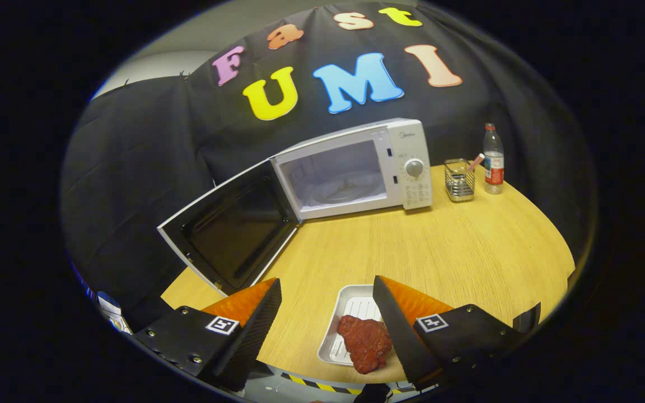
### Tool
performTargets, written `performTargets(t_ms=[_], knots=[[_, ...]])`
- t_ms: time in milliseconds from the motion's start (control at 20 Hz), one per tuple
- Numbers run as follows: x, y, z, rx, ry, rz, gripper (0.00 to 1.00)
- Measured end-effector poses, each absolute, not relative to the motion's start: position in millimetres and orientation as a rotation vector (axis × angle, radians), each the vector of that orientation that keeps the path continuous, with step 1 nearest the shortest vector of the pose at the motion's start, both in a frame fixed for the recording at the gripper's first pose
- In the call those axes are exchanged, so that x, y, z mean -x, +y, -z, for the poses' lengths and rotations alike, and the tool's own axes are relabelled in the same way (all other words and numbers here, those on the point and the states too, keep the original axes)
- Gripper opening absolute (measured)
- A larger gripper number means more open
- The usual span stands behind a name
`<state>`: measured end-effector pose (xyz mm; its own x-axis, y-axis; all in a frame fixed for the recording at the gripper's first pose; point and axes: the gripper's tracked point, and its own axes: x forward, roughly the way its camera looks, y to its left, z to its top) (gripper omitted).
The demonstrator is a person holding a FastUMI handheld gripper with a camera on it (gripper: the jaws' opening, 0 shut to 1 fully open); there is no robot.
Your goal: Open the microwave, put the food inside, and close the microwave door.
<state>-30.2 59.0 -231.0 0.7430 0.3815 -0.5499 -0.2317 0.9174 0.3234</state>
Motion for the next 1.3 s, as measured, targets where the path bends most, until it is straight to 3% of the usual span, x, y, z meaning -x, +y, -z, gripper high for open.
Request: performTargets(t_ms=[400, 450, 500, 700, 800, 900, 950, 1000, 1300], knots=[[53, 32, 297, -0.467, 0.875, -0.261, 0.99], [56, 30, 302, -0.493, 0.898, -0.257, 0.92], [60, 32, 307, -0.528, 0.926, -0.261, 0.76], [71, 39, 320, -0.620, 1.000, -0.262, 0.76], [67, 32, 322, -0.626, 1.003, -0.233, 0.33], [73, 24, 313, -0.618, 0.992, -0.231, 0.33], [69, 30, 319, -0.610, 0.992, -0.235, 0.24], [71, 30, 313, -0.609, 0.991, -0.252, 0.22], [65, 40, 288, -0.582, 0.980, -0.307, 0.22]])
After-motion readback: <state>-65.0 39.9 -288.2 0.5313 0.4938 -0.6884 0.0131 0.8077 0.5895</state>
